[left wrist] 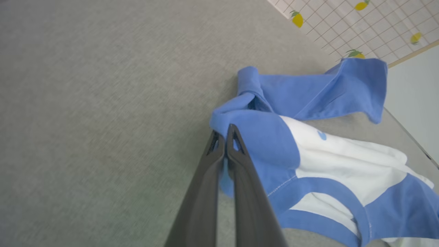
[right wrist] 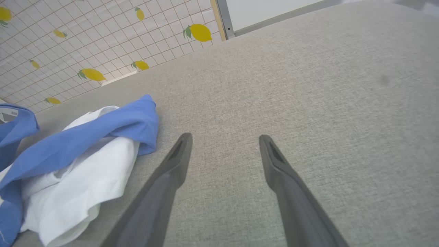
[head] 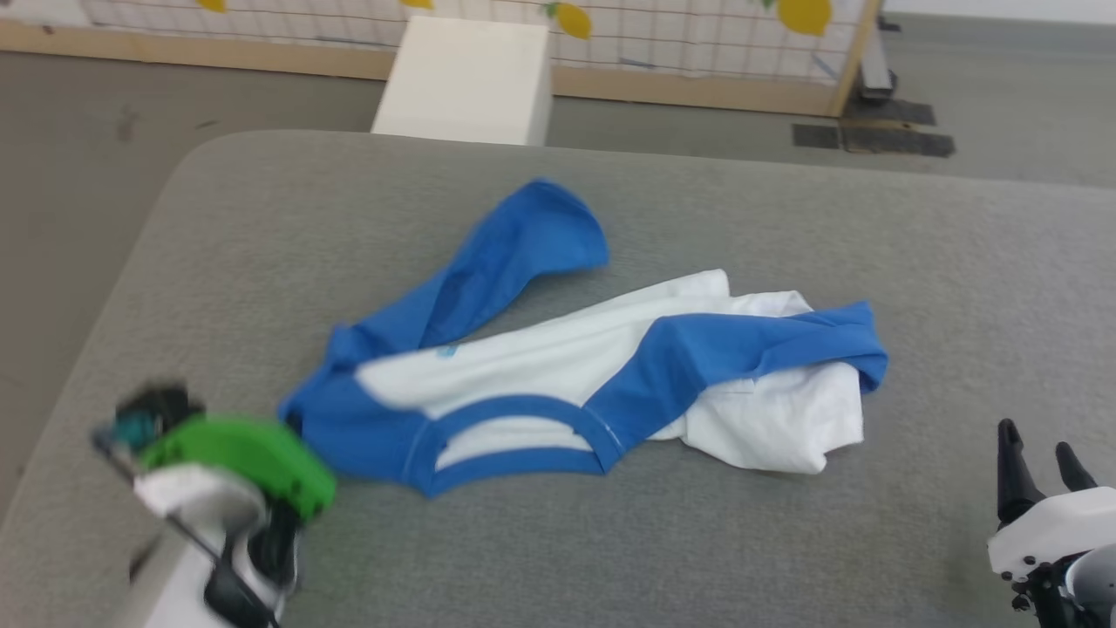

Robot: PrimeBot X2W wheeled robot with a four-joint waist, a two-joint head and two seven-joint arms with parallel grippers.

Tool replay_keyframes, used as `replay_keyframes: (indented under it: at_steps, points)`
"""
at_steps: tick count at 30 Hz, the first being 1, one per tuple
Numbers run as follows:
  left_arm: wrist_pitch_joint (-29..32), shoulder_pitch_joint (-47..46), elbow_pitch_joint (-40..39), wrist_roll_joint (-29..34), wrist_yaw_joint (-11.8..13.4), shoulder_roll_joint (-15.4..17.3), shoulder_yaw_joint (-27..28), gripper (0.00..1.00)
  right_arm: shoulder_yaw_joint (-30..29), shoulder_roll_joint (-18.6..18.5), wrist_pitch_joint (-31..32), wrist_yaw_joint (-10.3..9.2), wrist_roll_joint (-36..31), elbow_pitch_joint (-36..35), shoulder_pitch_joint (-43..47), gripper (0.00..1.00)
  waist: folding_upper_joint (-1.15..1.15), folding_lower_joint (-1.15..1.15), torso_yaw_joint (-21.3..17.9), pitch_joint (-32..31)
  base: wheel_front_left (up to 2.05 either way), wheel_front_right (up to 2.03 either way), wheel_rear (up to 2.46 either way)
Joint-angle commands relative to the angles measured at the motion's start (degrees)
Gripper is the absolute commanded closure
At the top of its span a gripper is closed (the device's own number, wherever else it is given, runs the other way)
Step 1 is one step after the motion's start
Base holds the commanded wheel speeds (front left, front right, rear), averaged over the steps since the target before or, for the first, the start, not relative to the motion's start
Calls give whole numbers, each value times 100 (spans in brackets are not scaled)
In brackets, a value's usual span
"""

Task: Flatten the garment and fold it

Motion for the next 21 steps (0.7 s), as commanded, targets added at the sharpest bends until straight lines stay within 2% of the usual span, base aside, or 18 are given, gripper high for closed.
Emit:
replay_keyframes:
  at_steps: [1,3,5,6,7,10,13,17,18,21]
  points:
    - [10,331,23,-184,93,-56,65,100,53,2,13,-8,-12,-21,-8,0,35,0,338,-165,0,0,0]
    - [130,683,104,-337,143,-106,41,100,113,2,19,-8,2,2,-16,0,35,0,343,-146,0,0,0]
    - [104,835,141,-497,40,-206,115,100,160,2,14,-8,9,23,-17,0,35,0,351,-135,0,0,0]
    - [43,852,137,-515,-6,-233,148,70,180,2,15,-8,6,31,-14,0,35,0,356,-137,0,0,0]
    - [-80,830,78,-568,-104,-298,237,0,188,2,13,-8,5,35,-8,0,35,0,370,-137,0,0,0]
    - [-449,698,-124,-453,-364,-268,362,0,233,2,17,-8,-23,29,11,0,35,0,397,-180,0,0,0]
    - [-1142,566,-429,26,-618,-68,439,0,325,2,57,-8,-58,-22,17,0,35,0,398,-242,0,0,0]
    - [-1840,588,-670,1076,-761,231,292,0,603,2,200,-8,-120,-186,44,0,35,0,393,-303,0,0,0]
    - [-1921,697,-748,1575,-751,256,266,0,809,2,322,-8,-200,-328,49,0,35,0,393,-320,0,0,0]
    - [-1944,937,-1006,2243,-735,61,483,0,1254,2,653,-8,-282,-575,22,0,35,0,410,-305,0,0,0]
